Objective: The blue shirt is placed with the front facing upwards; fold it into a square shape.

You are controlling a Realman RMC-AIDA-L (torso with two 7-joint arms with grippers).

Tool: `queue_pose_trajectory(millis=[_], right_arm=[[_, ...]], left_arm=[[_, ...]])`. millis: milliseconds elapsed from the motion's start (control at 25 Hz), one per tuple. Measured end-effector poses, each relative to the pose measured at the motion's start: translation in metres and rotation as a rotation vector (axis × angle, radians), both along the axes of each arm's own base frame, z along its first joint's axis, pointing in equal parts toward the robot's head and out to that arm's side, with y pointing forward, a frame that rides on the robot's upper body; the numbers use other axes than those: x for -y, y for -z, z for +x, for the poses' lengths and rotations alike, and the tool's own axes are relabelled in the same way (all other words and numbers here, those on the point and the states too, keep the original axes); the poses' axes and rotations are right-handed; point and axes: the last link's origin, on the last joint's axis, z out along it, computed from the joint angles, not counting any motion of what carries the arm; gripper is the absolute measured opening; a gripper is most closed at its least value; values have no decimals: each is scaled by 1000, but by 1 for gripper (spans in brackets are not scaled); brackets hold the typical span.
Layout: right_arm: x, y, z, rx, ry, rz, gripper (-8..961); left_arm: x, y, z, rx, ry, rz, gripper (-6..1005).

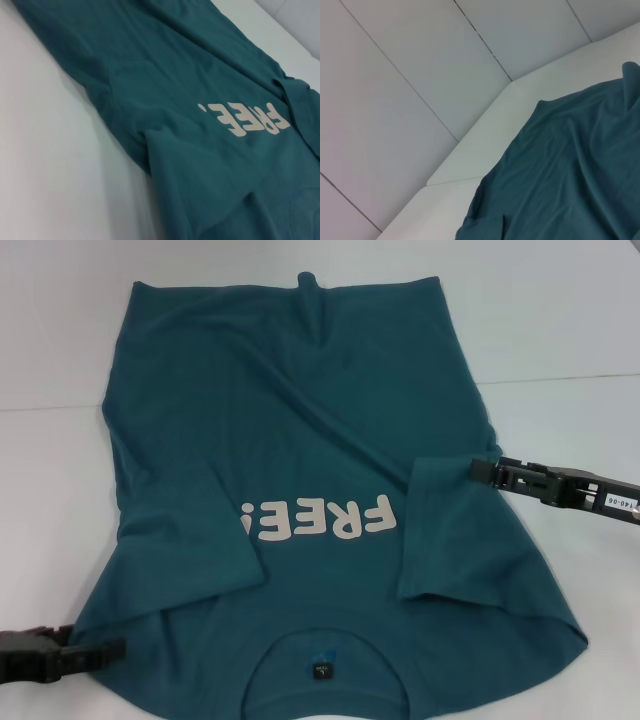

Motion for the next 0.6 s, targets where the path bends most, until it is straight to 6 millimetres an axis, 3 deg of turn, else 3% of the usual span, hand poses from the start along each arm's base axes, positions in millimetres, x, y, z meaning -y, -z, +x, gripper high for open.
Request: queue_pose_trajectory(millis=[600], right_arm=[[-1,0,0,1,3,4,913]], left_arm=[[-11,6,11,2,39,-15,900]])
